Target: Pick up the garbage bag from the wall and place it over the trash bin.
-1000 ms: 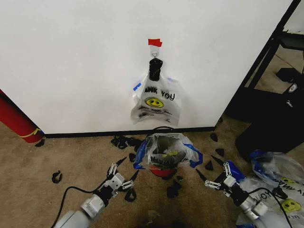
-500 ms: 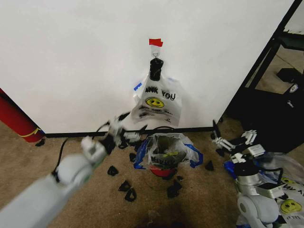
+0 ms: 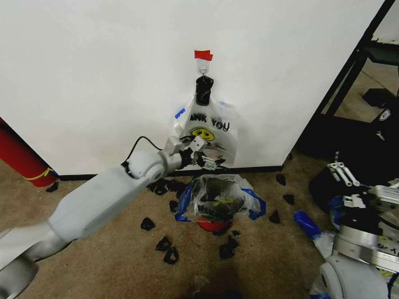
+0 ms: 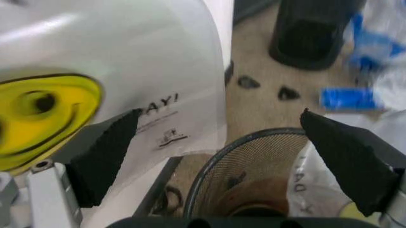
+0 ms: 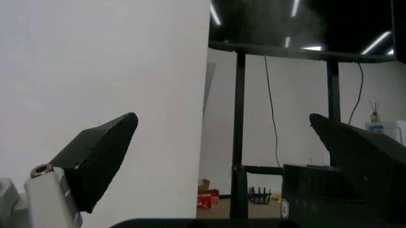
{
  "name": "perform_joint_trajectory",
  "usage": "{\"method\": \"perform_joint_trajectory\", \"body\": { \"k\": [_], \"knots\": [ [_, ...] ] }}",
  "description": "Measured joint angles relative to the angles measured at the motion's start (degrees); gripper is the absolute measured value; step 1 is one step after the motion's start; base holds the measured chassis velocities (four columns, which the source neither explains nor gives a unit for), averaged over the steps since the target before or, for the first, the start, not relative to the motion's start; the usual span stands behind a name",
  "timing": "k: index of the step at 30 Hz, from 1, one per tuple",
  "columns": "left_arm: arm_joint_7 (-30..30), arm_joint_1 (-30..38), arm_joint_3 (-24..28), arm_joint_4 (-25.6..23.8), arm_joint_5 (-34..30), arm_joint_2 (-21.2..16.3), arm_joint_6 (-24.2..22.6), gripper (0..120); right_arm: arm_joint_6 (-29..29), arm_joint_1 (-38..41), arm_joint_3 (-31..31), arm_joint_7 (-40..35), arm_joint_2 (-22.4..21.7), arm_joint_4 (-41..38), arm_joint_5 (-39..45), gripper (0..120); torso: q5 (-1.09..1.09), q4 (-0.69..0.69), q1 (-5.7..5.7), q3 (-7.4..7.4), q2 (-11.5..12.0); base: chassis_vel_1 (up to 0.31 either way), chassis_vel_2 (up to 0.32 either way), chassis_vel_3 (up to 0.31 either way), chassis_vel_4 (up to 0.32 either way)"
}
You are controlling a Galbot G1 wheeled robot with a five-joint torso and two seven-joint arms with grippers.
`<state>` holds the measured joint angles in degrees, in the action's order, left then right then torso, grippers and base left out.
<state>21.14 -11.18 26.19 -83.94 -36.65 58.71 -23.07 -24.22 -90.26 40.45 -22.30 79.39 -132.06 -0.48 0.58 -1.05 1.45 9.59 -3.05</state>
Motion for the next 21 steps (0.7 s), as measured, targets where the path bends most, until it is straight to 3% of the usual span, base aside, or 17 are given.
{"method": "perform_joint_trajectory", "body": {
  "k": [5, 6, 9, 14, 21],
  "knots": [
    [2.5, 3.7, 2.9, 9.7, 6.0, 5.2, -1.7, 99, -0.1, -1.9, -1.6, 0.4, 1.1, -1.8, -0.8, 100, -0.01, 0.05, 0.0, 0.0, 0.0, 0.0, 0.0, 0.0, 0.0],
    [2.5, 3.7, 2.9, 9.7, 6.0, 5.2, -1.7, 99, -0.1, -1.9, -1.6, 0.4, 1.1, -1.8, -0.8, 100, -0.01, 0.05, 0.0, 0.0, 0.0, 0.0, 0.0, 0.0, 0.0],
    [3.7, 4.7, 4.0, 15.7, 11.0, 8.5, -2.6, 98, -0.8, -2.8, -1.9, 0.5, 1.7, -1.9, -1.1, 100, -0.01, 0.01, 0.0, 0.0, 0.0, 0.0, 0.0, 0.0, 0.0],
    [4.9, 4.8, 4.9, 20.8, 15.8, 10.7, -3.0, 97, -1.9, -3.8, -2.1, 0.6, 1.8, -1.6, -1.1, 100, -0.01, 0.01, 0.0, 0.0, 0.0, 0.0, 0.0, 0.0, 0.0],
    [5.9, 4.8, 5.9, 26.2, 20.3, 13.0, -4.2, 72, -2.5, -3.7, -2.8, 1.0, 1.9, -0.7, -1.1, 100, -0.01, 0.02, -0.01, -0.01, 0.0, 0.0, 0.0, 0.0, 0.0]
  ]
}}
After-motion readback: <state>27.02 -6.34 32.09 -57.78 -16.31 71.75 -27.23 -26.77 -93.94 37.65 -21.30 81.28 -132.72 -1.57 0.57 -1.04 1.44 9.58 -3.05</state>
